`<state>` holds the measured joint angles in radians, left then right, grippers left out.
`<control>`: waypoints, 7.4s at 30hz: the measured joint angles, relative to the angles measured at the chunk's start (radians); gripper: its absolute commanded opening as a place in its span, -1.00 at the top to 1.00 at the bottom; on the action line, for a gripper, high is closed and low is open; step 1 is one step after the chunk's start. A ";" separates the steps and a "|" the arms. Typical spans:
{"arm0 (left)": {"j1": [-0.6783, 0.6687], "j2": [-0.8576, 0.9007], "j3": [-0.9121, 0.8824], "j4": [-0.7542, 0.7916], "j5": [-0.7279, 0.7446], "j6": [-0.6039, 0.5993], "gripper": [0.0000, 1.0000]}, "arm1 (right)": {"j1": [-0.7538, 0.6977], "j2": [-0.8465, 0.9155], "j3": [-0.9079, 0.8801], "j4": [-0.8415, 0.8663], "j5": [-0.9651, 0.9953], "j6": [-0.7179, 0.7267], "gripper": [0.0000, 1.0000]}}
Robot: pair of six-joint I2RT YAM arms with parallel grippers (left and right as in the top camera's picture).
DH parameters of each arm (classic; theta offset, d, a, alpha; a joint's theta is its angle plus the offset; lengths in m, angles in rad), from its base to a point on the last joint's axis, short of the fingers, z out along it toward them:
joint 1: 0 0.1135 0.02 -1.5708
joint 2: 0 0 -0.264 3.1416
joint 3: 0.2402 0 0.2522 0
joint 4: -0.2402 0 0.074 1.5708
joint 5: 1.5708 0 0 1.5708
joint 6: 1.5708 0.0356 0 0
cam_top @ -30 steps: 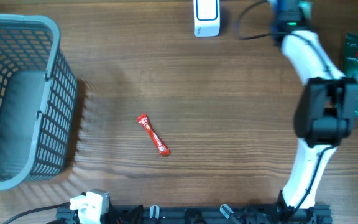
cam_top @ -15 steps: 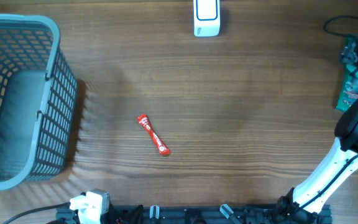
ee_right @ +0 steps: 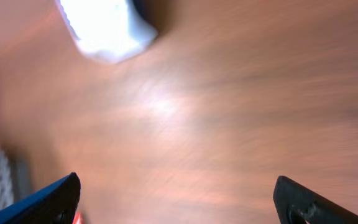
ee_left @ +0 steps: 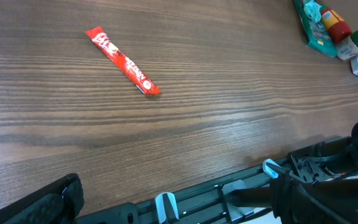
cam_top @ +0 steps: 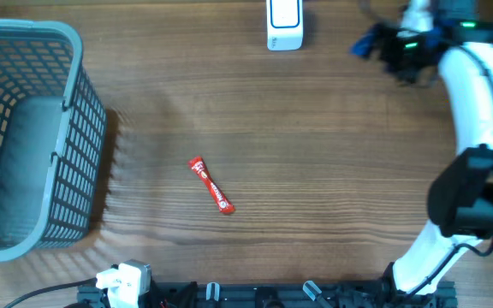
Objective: Scan the item barcode
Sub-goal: 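Reach the right gripper down to the red Nescafe stick, then grasp the Nescafe stick with the right gripper and lift it, then raise the Nescafe stick and turn it toward the scanner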
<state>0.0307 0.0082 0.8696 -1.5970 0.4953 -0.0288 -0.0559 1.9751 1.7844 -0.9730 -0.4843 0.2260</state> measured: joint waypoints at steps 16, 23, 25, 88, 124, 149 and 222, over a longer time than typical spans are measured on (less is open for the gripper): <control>0.000 0.000 0.000 0.000 0.000 0.000 -1.00 | 0.798 0.011 -0.302 0.145 0.094 -0.128 -0.66; 0.000 0.000 0.000 0.000 0.000 0.000 -1.00 | 0.935 0.017 -0.455 0.466 0.217 -0.118 -0.55; 0.000 0.000 0.000 0.000 0.000 0.000 -1.00 | 0.959 0.018 -0.473 0.509 0.273 -0.098 -0.43; 0.000 0.000 0.000 0.000 0.000 0.000 -1.00 | 0.697 -0.085 -0.690 0.564 0.631 0.019 -0.04; 0.000 0.000 0.000 0.000 0.000 0.000 -1.00 | 0.615 -0.141 -0.620 0.491 -0.812 -0.135 0.92; 0.000 0.000 0.000 0.000 0.000 0.000 -1.00 | 0.615 -0.141 -0.620 0.668 -1.075 1.006 0.91; 0.000 0.000 0.000 0.000 0.000 0.000 -1.00 | 0.374 -0.141 -0.617 0.518 -0.811 0.949 0.91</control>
<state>0.0307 0.0082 0.8696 -1.5970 0.4953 -0.0288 0.3180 1.8343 1.1671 -0.4549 -1.2957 1.1751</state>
